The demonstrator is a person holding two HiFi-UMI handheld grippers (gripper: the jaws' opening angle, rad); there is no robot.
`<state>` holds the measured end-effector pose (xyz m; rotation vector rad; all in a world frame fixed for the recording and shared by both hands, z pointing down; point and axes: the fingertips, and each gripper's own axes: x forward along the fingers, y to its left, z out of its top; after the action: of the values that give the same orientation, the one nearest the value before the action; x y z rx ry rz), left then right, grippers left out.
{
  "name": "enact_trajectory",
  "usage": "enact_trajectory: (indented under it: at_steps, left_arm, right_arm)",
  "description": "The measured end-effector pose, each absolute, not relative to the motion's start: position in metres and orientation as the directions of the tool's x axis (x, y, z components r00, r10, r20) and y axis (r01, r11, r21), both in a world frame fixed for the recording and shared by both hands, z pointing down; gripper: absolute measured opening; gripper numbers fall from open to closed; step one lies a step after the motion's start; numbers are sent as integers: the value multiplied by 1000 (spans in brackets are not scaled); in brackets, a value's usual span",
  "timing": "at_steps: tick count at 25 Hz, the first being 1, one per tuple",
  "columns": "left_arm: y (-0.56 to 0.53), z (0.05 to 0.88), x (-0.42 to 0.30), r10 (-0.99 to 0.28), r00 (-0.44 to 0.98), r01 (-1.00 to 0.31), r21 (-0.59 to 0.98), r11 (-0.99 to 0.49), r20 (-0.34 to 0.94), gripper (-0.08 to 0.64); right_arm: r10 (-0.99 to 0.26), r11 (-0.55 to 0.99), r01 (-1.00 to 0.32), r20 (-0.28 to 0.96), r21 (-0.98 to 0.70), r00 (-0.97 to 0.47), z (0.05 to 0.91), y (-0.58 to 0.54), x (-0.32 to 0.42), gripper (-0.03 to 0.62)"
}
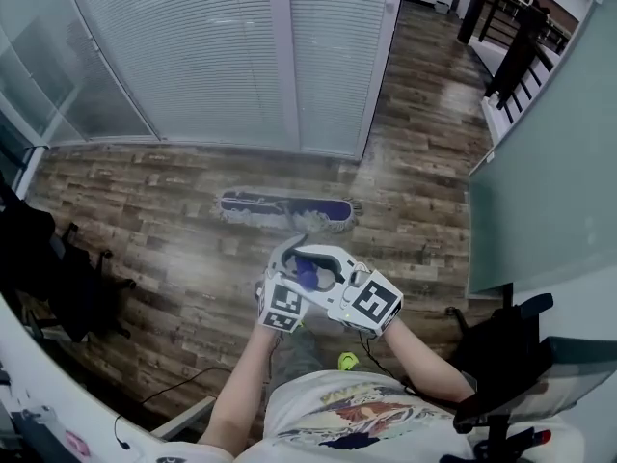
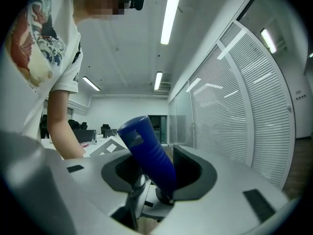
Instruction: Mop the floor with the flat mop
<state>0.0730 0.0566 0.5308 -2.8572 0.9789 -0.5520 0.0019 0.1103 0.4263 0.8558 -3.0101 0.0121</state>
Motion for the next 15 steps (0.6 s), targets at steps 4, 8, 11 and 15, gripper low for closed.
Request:
enact_trajectory:
  at_steps: [4, 8, 11, 15]
  left_arm:
    - [131, 533, 95, -627, 719, -599, -188, -778, 301, 98]
    - [199, 539, 104, -636, 702, -613, -182, -768, 321, 98]
    - [234, 530, 113, -640, 701, -621, -173, -765, 315, 98]
    - [263, 527, 118, -652, 691, -641, -151, -752, 312, 103]
  right_arm:
    - [-486, 874, -486, 7, 34, -874, 435, 188, 25, 173]
    - [-450, 892, -450, -1, 40, -893, 432, 256, 36, 175]
    - [-430, 901, -430, -14, 61, -903, 425, 292, 43, 175]
    - [-427, 902, -427, -21, 57, -904, 421, 320, 50, 175]
